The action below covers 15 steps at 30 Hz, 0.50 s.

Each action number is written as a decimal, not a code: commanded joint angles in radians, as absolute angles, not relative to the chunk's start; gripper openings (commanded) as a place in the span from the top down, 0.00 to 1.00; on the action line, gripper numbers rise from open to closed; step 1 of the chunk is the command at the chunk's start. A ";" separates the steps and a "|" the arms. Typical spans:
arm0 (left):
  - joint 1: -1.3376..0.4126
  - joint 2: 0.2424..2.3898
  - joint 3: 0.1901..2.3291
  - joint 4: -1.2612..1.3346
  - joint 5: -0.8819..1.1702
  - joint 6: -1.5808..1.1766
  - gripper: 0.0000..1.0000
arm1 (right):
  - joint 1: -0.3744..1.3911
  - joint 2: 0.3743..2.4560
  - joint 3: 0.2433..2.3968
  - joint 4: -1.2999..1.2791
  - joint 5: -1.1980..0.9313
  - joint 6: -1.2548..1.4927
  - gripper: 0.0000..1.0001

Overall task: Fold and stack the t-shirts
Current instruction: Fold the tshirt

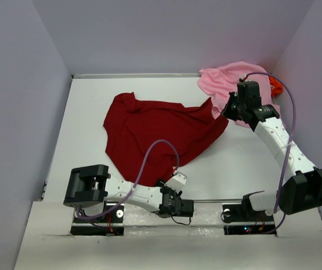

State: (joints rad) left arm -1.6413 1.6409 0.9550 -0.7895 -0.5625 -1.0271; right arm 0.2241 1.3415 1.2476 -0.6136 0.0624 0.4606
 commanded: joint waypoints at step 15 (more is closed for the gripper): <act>-1.643 1.704 0.973 -0.741 -0.629 -1.011 0.41 | 0.233 1.318 1.236 -0.552 0.040 0.453 1.00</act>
State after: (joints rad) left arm -1.6413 1.7123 0.9768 -0.7437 -0.5926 -1.0008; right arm 0.2241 1.3415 1.2461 -0.6125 0.0517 0.4606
